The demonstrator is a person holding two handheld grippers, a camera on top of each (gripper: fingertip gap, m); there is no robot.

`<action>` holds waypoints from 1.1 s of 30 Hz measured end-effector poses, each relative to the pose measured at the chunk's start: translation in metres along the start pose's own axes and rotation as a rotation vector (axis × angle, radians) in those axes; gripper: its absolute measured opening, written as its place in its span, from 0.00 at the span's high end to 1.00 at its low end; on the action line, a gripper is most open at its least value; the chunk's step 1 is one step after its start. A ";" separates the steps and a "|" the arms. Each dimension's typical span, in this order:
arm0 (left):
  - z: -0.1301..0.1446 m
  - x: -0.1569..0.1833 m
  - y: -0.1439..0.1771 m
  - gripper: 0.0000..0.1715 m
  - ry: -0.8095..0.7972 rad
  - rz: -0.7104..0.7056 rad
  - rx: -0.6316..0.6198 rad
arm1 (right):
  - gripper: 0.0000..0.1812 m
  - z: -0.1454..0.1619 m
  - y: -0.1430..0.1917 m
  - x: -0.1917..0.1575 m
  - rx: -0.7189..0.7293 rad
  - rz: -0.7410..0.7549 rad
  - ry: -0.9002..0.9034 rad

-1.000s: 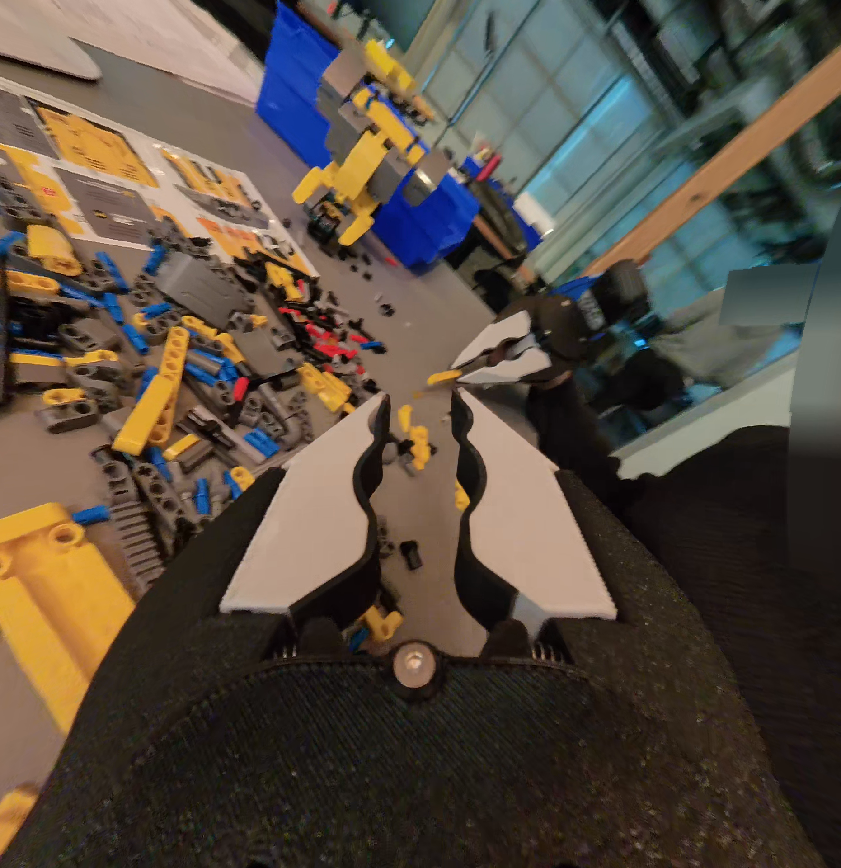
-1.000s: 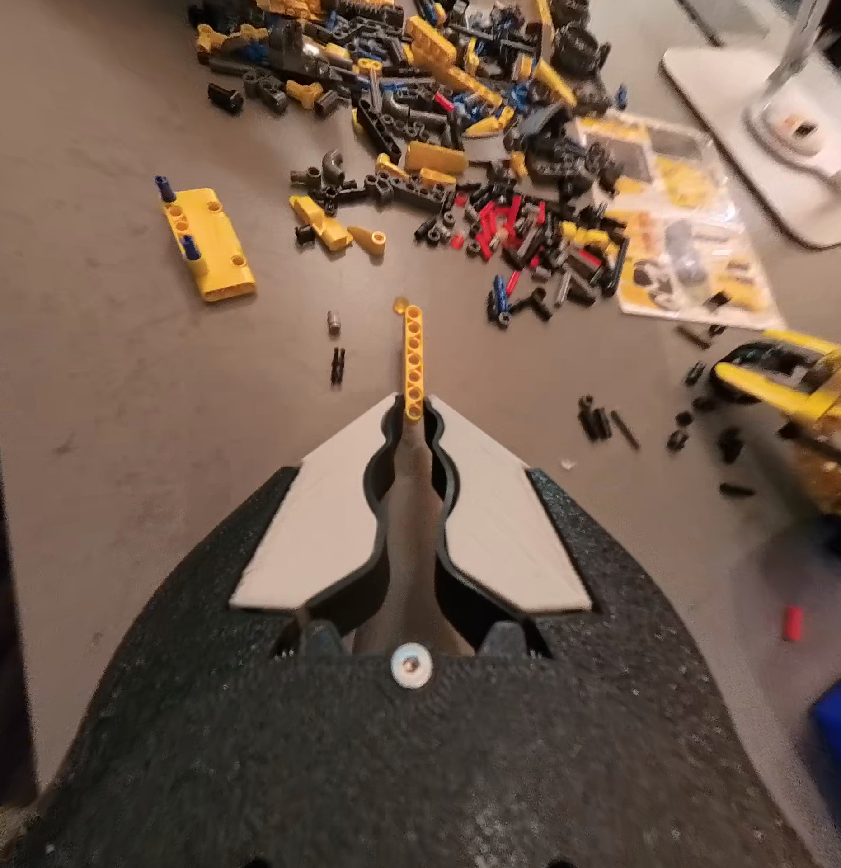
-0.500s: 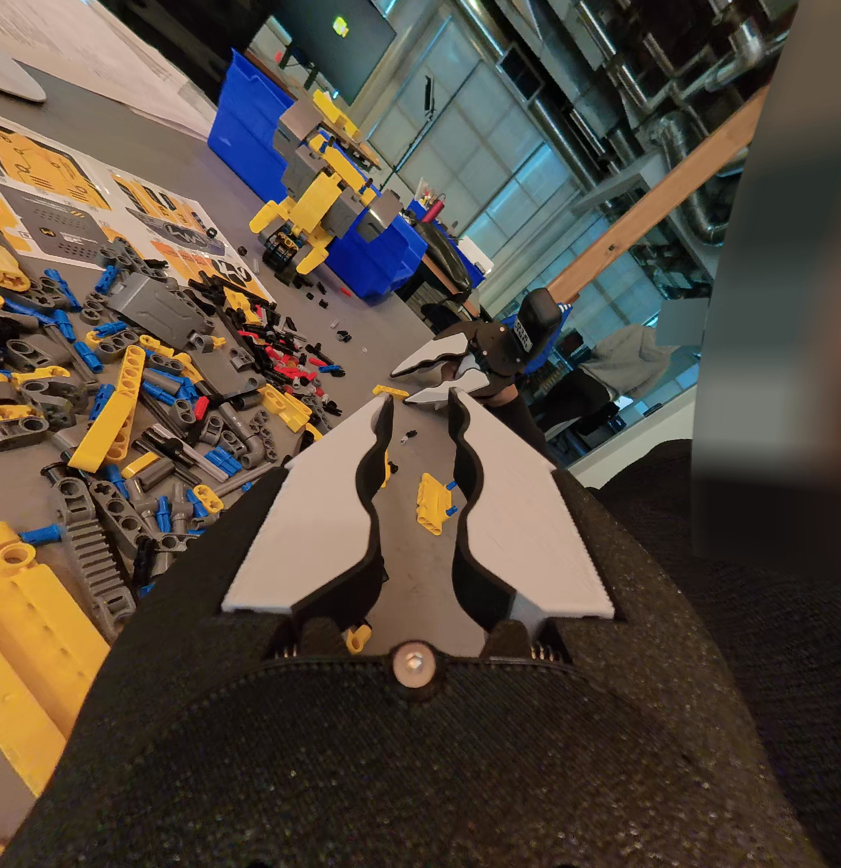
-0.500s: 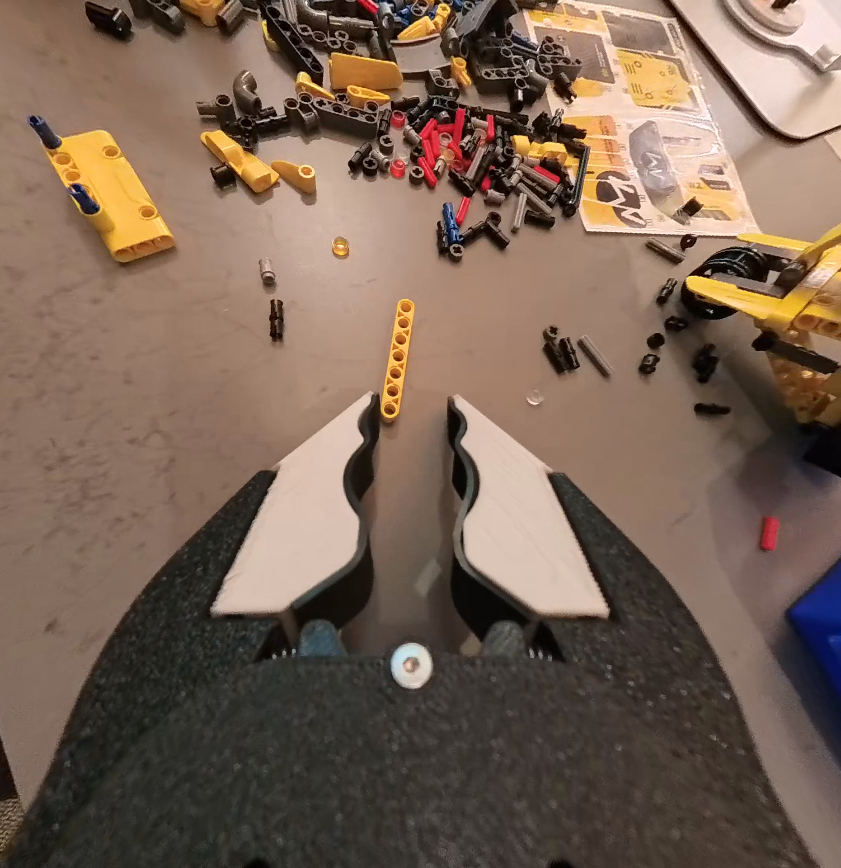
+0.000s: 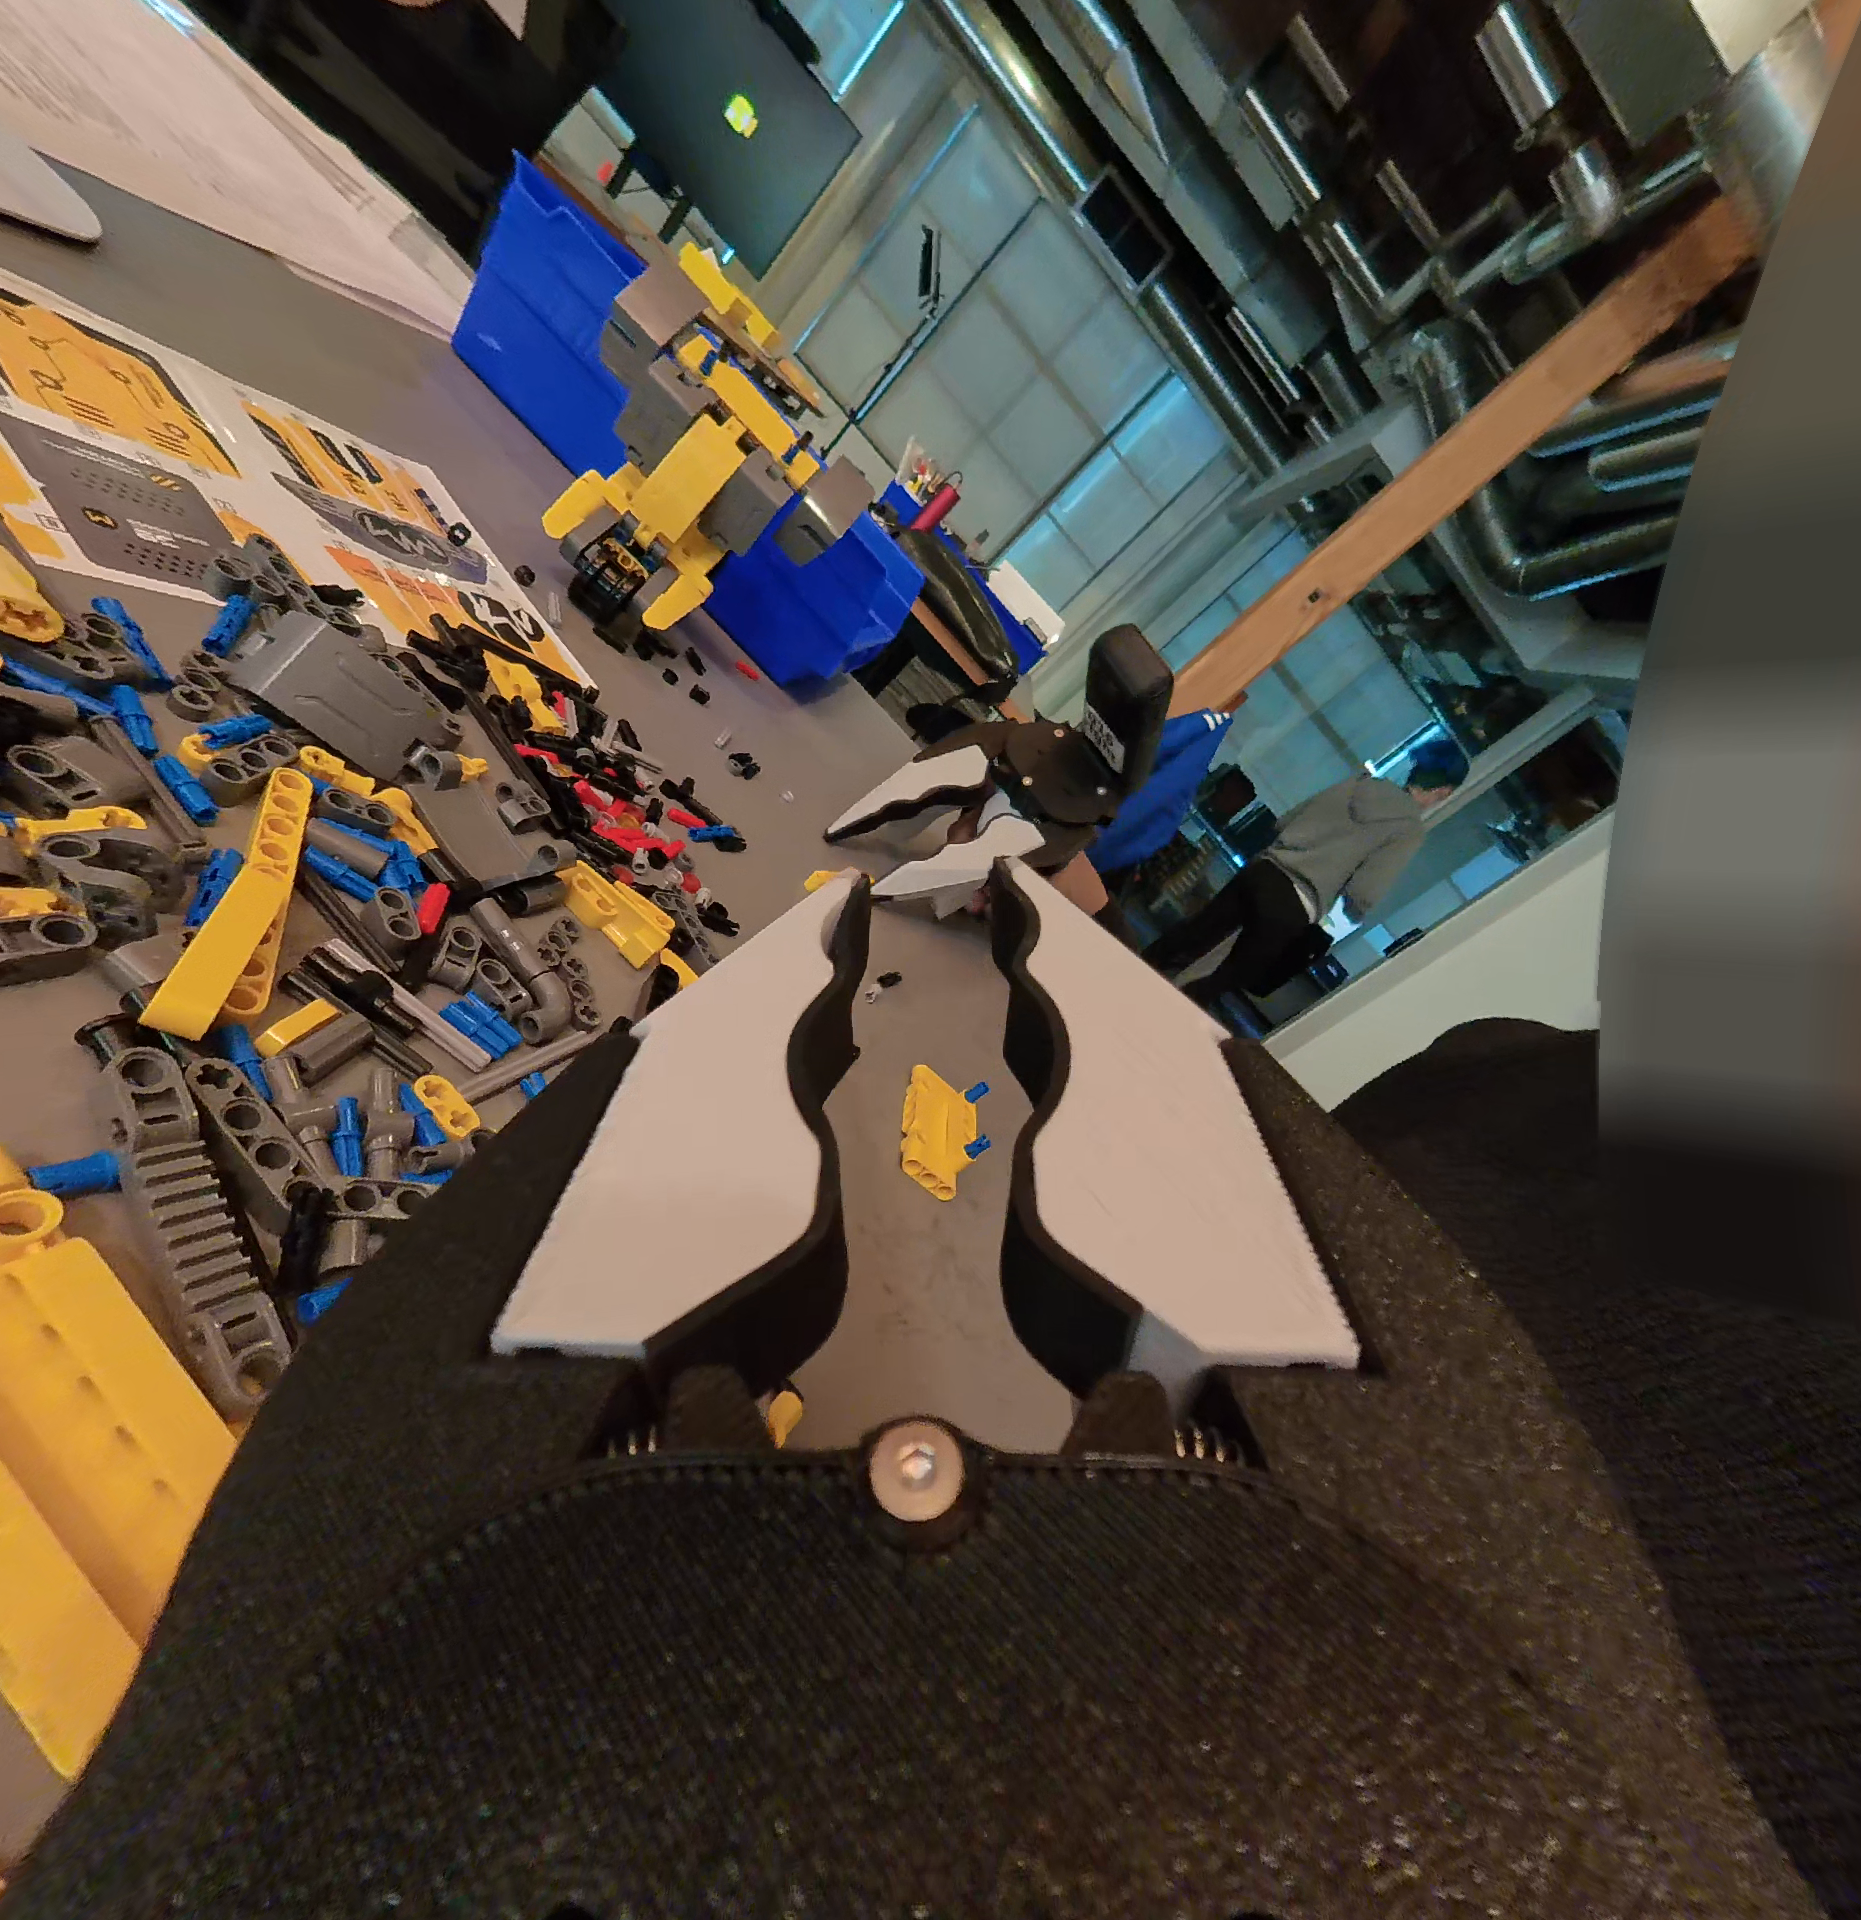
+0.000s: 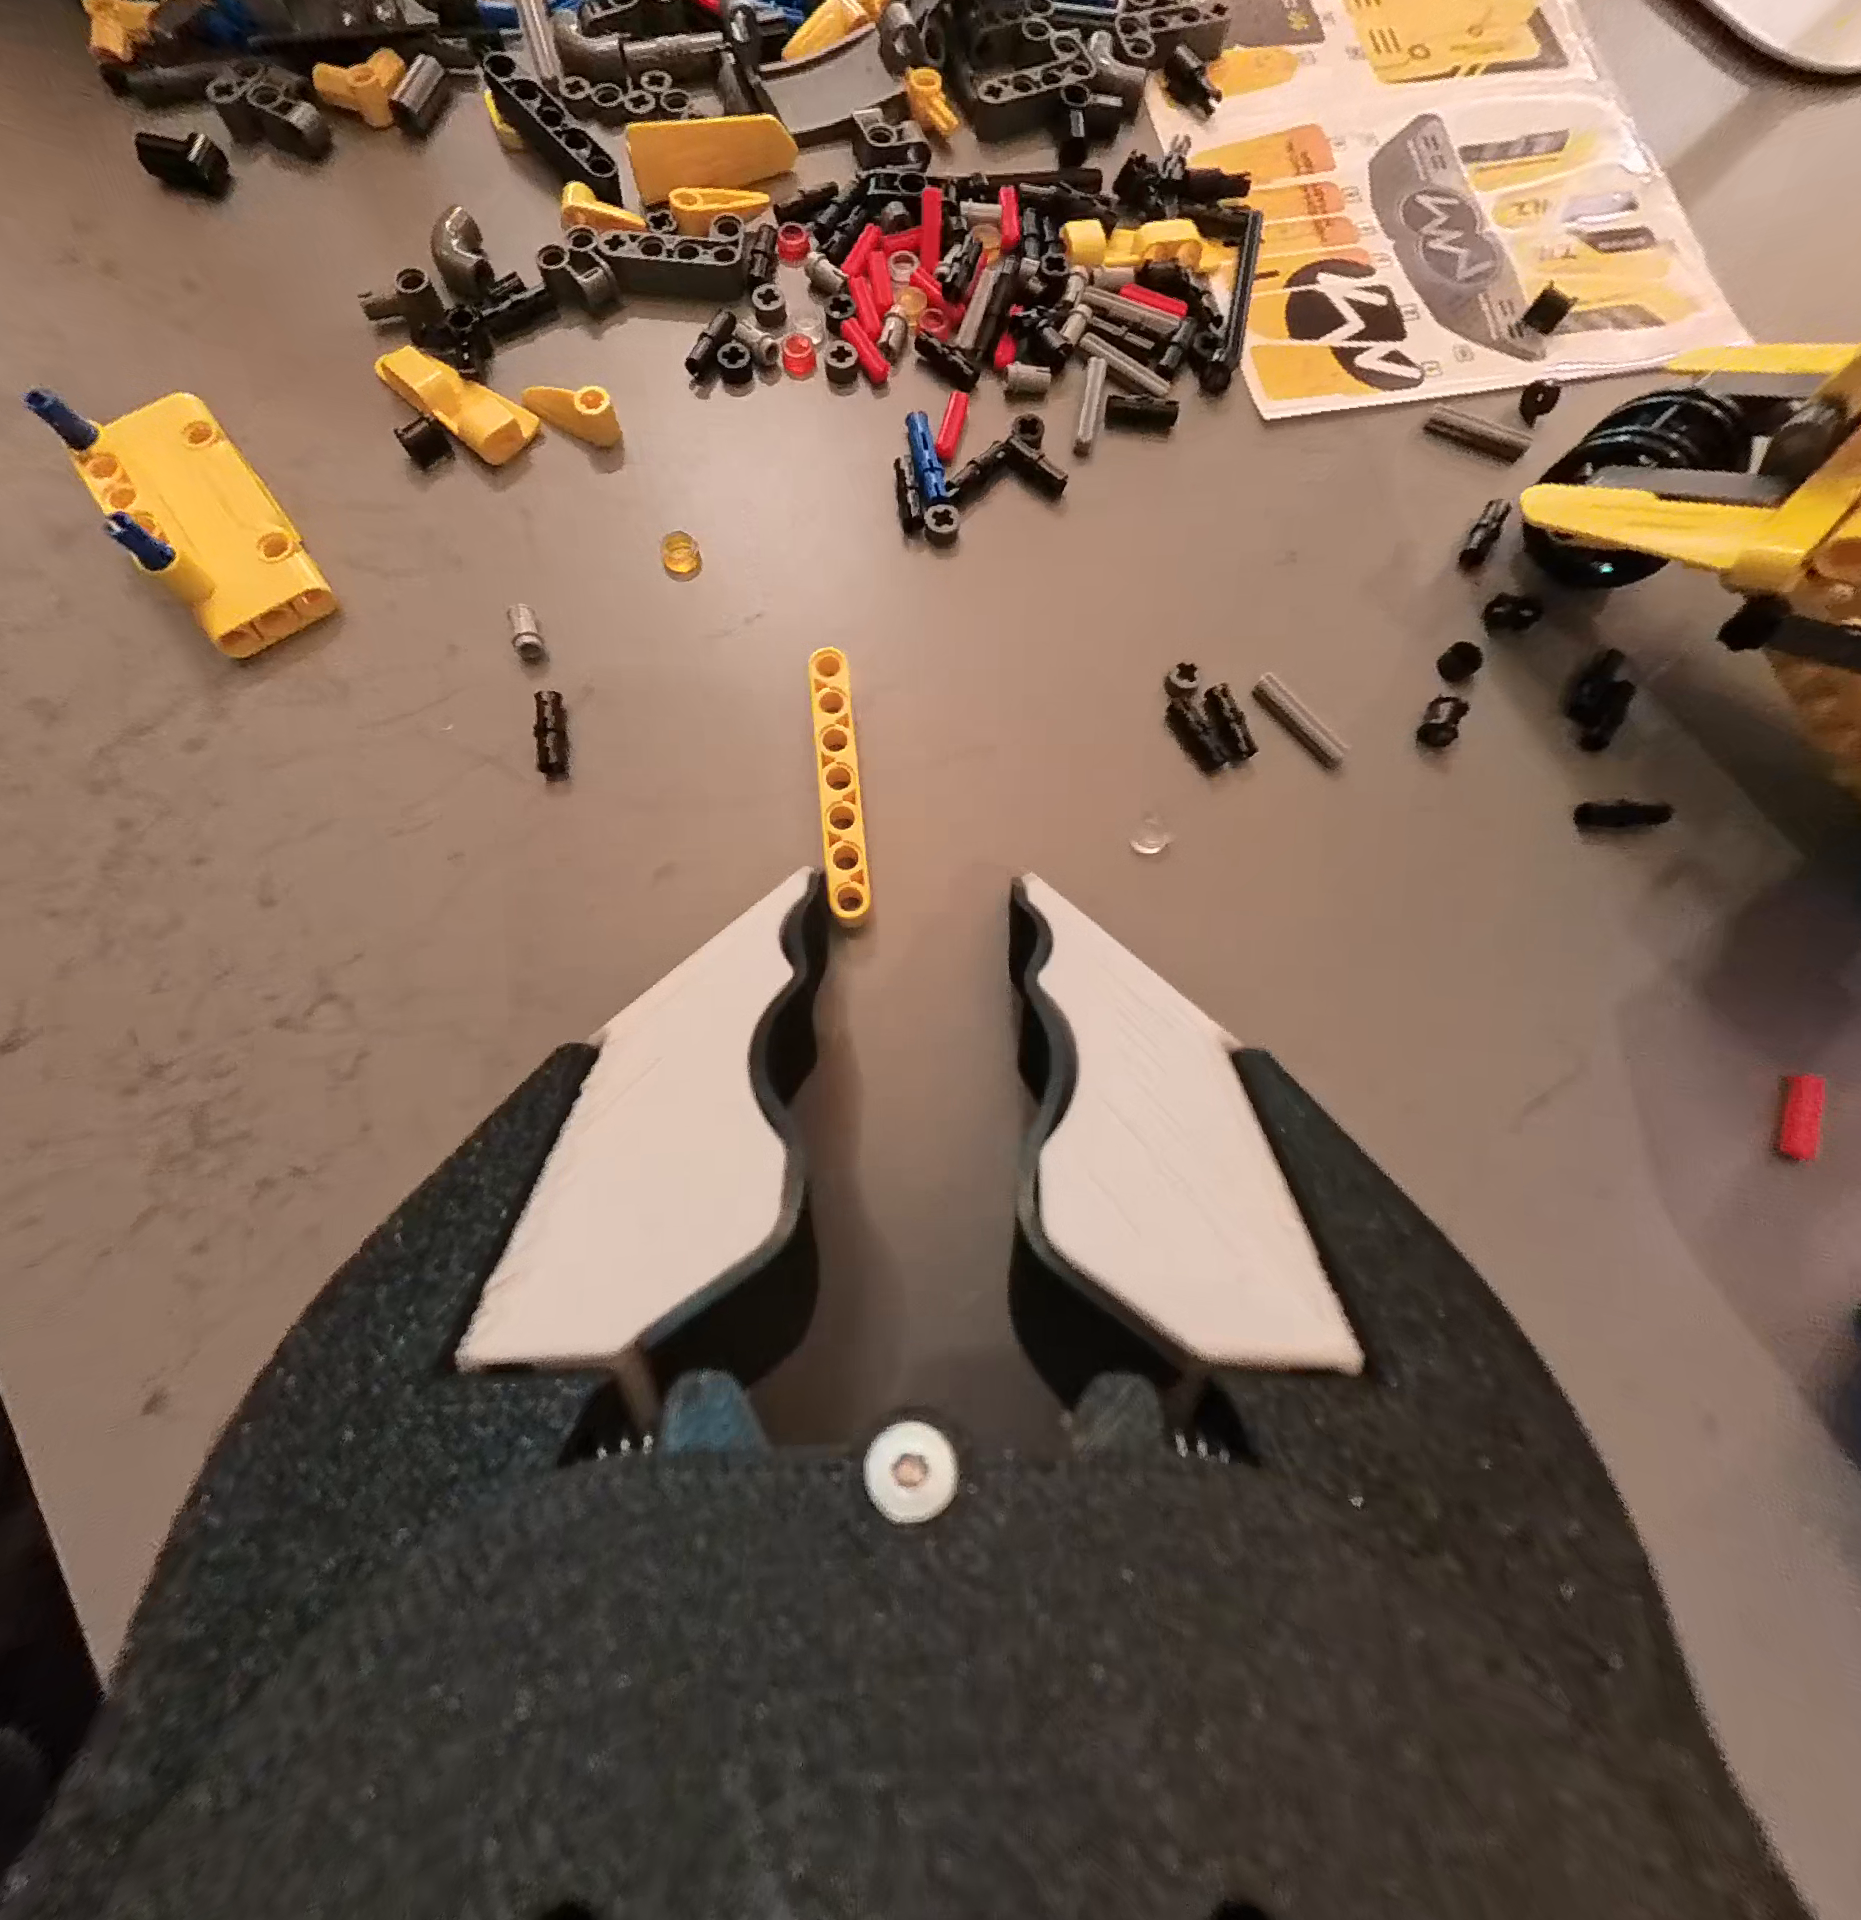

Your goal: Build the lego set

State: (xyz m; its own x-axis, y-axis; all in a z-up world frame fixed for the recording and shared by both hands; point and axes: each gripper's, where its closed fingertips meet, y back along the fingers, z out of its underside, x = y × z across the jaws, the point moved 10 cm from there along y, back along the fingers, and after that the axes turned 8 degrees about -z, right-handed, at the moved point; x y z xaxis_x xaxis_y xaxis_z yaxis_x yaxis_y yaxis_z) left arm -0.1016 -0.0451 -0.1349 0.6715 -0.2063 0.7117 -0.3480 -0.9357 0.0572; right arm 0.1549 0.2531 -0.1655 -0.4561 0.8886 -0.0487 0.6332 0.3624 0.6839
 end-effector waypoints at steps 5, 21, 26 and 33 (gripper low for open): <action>0.000 0.000 0.001 0.88 0.007 0.001 0.005 | 0.81 0.001 0.001 0.003 0.001 0.024 -0.013; 0.003 0.001 -0.003 0.86 -0.019 -0.018 -0.032 | 0.83 0.001 0.002 0.009 0.003 0.030 -0.047; 0.004 0.001 -0.004 0.86 -0.022 -0.021 -0.036 | 0.83 0.001 0.002 0.009 0.003 0.029 -0.047; 0.004 0.001 -0.004 0.86 -0.022 -0.019 -0.037 | 0.84 0.001 0.003 0.010 0.022 -0.004 -0.061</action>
State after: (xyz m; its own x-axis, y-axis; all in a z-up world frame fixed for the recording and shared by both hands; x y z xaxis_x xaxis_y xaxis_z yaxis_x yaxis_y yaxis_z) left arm -0.0970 -0.0432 -0.1375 0.6923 -0.1948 0.6949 -0.3584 -0.9285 0.0968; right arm 0.1534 0.2632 -0.1647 -0.4203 0.9023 -0.0965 0.6455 0.3720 0.6671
